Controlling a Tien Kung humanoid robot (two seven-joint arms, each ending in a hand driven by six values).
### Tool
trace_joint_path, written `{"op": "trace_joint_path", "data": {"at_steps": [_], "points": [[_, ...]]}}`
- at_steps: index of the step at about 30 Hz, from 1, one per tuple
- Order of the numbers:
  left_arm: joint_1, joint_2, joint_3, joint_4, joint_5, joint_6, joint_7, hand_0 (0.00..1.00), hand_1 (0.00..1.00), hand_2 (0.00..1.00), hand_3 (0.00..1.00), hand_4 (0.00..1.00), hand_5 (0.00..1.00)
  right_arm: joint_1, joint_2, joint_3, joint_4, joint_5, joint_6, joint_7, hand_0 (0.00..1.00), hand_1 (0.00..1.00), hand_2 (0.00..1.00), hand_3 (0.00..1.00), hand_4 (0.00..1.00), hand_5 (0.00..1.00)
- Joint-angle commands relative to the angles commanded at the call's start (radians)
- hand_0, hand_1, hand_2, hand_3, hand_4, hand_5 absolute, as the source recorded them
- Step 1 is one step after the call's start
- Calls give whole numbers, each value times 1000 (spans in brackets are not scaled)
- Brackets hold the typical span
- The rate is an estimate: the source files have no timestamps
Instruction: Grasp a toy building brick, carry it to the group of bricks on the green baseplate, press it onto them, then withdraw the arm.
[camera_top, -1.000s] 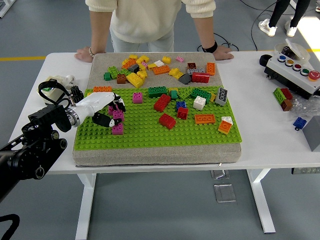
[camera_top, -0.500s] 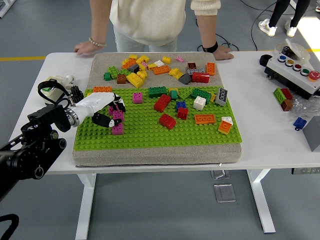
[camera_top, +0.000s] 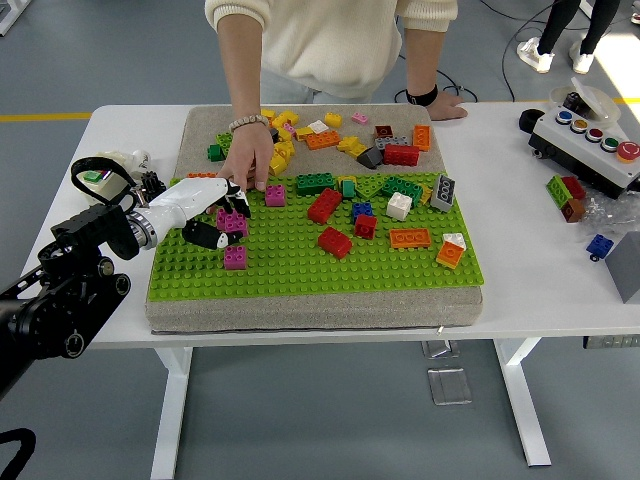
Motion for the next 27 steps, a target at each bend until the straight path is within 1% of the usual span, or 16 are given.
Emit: {"op": "trace_joint_path", "data": {"at_steps": [12, 27], "points": [[10, 7, -9, -32, 8, -6, 4, 603, 581, 562, 537, 622, 2, -2, 0, 4, 0, -1, 0, 1, 753, 677, 725, 653, 909, 485], [15, 4, -4, -8, 2, -5, 0, 604, 581, 563, 538, 625, 2, -1, 0, 5, 0, 0, 0, 1, 753, 677, 725, 654, 908, 486]]}}
